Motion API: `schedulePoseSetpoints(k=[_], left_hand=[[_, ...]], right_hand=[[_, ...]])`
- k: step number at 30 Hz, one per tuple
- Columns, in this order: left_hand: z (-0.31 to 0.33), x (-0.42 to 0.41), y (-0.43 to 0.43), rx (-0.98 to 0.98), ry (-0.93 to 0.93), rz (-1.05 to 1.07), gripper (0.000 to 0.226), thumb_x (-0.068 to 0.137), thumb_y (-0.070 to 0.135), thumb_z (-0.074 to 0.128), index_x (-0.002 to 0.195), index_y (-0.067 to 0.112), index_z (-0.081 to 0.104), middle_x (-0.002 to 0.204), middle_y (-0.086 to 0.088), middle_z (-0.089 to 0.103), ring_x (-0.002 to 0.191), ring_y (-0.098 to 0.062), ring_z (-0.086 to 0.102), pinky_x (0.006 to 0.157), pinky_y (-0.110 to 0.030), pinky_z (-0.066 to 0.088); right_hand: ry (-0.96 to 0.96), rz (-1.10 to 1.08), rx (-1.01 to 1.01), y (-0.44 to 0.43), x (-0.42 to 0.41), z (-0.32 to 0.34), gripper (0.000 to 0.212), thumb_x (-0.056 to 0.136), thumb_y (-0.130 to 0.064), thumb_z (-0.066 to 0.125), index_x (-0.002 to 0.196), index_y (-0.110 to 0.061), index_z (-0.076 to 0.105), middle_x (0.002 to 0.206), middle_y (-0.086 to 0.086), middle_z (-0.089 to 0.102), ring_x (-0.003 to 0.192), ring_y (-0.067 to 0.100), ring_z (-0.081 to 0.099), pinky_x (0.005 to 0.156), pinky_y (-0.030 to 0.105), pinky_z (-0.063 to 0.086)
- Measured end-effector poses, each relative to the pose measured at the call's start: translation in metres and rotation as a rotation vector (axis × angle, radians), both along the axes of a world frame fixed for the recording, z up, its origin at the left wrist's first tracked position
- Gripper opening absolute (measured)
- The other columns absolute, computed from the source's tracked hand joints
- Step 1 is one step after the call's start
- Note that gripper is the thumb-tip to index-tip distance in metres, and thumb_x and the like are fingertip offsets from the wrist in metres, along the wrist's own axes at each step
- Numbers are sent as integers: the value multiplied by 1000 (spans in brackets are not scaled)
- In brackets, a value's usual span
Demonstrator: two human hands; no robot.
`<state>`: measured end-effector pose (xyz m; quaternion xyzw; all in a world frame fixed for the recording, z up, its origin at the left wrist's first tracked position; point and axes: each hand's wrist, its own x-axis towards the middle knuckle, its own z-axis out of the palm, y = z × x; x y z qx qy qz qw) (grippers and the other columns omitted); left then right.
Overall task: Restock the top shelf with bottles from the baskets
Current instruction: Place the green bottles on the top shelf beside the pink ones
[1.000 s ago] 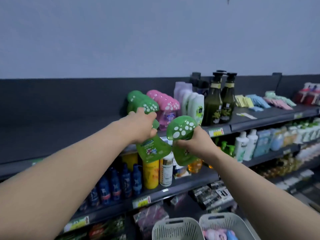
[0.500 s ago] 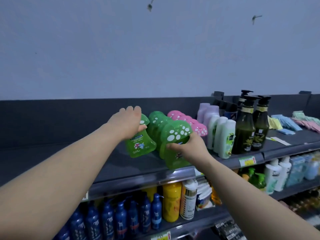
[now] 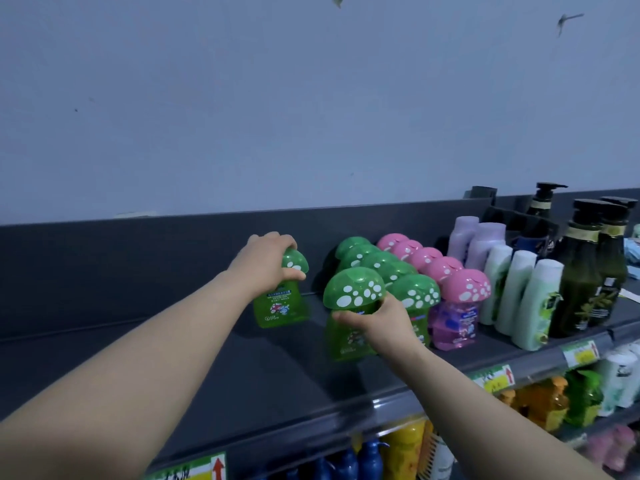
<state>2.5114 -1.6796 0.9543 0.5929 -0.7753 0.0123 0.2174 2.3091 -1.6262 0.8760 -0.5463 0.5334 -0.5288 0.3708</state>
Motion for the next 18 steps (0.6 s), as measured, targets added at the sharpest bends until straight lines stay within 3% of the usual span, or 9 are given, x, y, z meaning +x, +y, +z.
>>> schedulePoseSetpoints(k=[8,18], left_hand=[[-18,-17,-82,5,142,-52,57,74,44,76,121,18,56,117,-1,59,110,-23,51,90,-37,45],[-36,-36,-143,46,-31,-119,52,86,45,64,124,12,53,116,-11,52,113,-30,48,92,-40,45]], right_hand=[[-51,-47,35,-33,7,-8,43,64,-14,88,101,-11,67,90,0,75,82,17,72,70,33,61],[-83,-70,64,-64,18,-23,44,64,-12,88,103,-12,66,91,-2,75,84,13,72,73,29,59]])
